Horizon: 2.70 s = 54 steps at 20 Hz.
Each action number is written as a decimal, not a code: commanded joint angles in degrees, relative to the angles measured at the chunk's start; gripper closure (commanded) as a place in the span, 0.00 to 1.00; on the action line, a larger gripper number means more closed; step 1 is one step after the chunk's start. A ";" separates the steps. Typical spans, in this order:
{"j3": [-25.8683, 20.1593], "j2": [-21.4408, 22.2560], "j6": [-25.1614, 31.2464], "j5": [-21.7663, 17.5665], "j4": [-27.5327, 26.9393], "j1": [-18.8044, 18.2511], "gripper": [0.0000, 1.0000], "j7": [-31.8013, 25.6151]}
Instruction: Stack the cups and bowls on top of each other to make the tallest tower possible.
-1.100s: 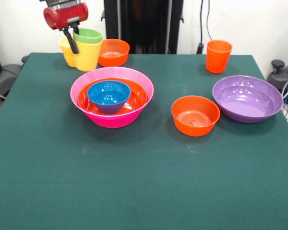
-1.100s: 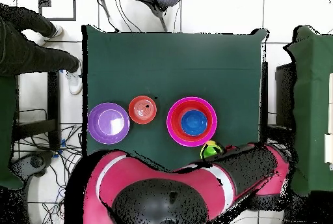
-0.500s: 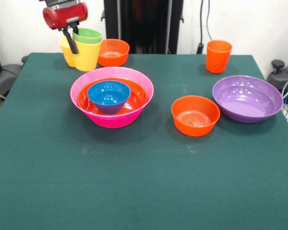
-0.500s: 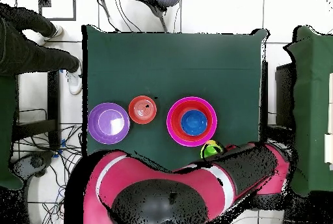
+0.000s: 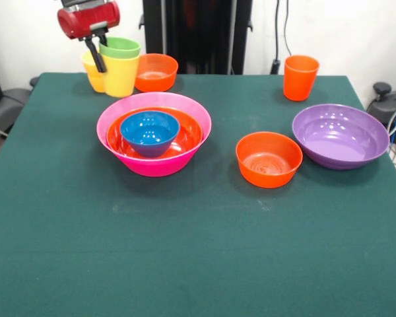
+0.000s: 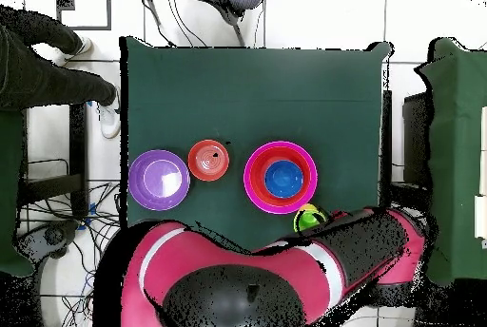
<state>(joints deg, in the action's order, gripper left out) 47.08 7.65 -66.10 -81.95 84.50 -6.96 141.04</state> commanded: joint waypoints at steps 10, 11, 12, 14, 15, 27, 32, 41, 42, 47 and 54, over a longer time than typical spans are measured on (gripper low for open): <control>-8.90 2.31 -2.41 -4.27 -5.44 -1.11 1.00 16.83; -9.06 2.35 -1.94 -3.95 -5.54 -1.07 1.00 16.92; -9.29 2.45 -1.64 -3.64 -5.45 -1.14 1.00 16.68; -9.98 2.44 -0.91 -2.73 -5.28 -1.21 1.00 15.97; -10.35 2.23 -0.35 -2.15 -5.16 -1.22 1.00 15.50; -15.13 0.58 3.89 4.38 -5.04 -3.92 1.00 10.34; -15.92 0.79 3.67 4.34 -5.03 -4.42 1.00 10.41; -17.38 1.22 2.63 4.81 -4.00 -5.56 1.00 7.94; -17.56 1.36 2.27 4.63 -3.92 -5.62 1.00 8.14; -18.22 2.23 1.27 4.33 -3.66 -5.83 1.00 8.46; -18.64 3.61 -0.89 3.06 -3.95 -6.20 1.00 11.05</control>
<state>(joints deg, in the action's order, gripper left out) 40.22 11.24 -67.34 -80.90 83.63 -12.89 144.69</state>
